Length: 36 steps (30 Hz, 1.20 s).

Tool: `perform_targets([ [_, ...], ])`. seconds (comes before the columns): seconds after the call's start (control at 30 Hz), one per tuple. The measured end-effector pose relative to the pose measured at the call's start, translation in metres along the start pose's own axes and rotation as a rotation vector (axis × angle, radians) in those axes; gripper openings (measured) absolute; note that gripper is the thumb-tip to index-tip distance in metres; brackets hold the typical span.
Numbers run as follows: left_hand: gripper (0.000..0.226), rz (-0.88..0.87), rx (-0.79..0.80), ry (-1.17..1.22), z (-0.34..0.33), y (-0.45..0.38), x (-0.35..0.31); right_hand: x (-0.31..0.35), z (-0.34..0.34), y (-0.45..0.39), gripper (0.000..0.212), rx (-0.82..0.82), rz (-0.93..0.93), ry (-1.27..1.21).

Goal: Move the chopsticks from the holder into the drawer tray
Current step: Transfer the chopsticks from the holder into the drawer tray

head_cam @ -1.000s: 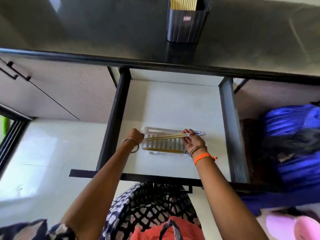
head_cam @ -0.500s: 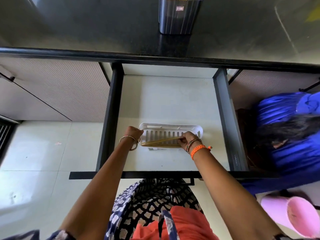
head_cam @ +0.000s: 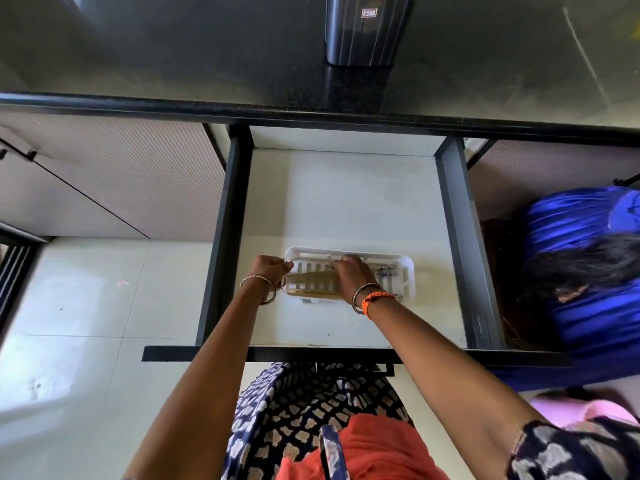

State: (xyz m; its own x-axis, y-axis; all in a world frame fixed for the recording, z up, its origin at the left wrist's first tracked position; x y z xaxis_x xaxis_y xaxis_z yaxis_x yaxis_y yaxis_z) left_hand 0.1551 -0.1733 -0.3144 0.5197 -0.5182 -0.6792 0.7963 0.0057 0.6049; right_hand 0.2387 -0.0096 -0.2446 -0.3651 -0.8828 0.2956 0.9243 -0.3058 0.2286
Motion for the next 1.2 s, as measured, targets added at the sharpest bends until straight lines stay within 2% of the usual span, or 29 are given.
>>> perform_targets([
  [0.27, 0.033, 0.054, -0.031, 0.03, 0.004, 0.007, 0.0, 0.007, -0.006, 0.017, 0.048, 0.145, 0.05, 0.068],
  [0.37, 0.012, 0.036, -0.022, -0.006, 0.007, 0.019, -0.017, 0.016, 0.02, 0.013, 0.049, 0.096, 0.069, 0.036],
  [0.43, 0.026, -0.002, -0.102, 0.006, 0.017, 0.022, -0.044, 0.024, 0.056, 0.004, 0.045, 0.019, 0.104, -0.011],
  [0.53, 0.029, -0.109, -0.196, 0.231, 0.038, 0.03, -0.126, 0.02, 0.135, -0.018, 0.037, -0.147, 0.081, -0.196],
  [0.6, 0.021, -0.185, -0.183, 0.408, 0.045, 0.031, -0.188, 0.004, 0.192, -0.041, 0.034, -0.271, 0.049, -0.331],
  [0.67, 0.018, -0.323, -0.129, 0.5, 0.051, 0.033, -0.263, -0.013, 0.256, -0.079, 0.032, -0.402, 0.039, -0.357],
  [0.77, 0.013, -0.517, -0.108, 0.502, 0.062, 0.038, -0.369, -0.032, 0.348, -0.14, 0.03, -0.624, 0.009, -0.379],
  [0.9, 0.027, -0.758, -0.222, 0.357, 0.069, 0.032, -0.472, -0.05, 0.428, -0.225, 0.026, -0.822, -0.059, -0.411],
  [0.97, 0.032, -0.808, -0.217, 0.291, 0.057, 0.025, -0.5, -0.052, 0.44, -0.264, 0.027, -0.803, -0.083, -0.428],
  [1.1, 0.049, -0.734, -0.056, 0.31, 0.015, 0.001, -0.52, -0.05, 0.424, -0.332, 0.04, -0.628, -0.137, -0.486],
  [1.2, 0.045, -0.69, -0.066, 0.339, 0.003, -0.018, -0.519, -0.046, 0.41, -0.365, 0.041, -0.565, -0.139, -0.573],
])
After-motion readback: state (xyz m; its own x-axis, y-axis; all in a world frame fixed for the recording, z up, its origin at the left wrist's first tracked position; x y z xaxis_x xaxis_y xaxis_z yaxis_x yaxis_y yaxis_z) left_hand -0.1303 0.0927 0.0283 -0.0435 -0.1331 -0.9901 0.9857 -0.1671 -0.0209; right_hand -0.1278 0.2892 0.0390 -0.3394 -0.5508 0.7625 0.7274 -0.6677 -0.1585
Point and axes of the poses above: each hand's wrist, its own y-axis away from the middle knuckle, its own z-axis out of the back of the hand, x = y × z, the point moved 10 cm from there along -y, towards the middle knuckle, and after that the axes turned 13 degrees about -x, right-handed, at the moved point
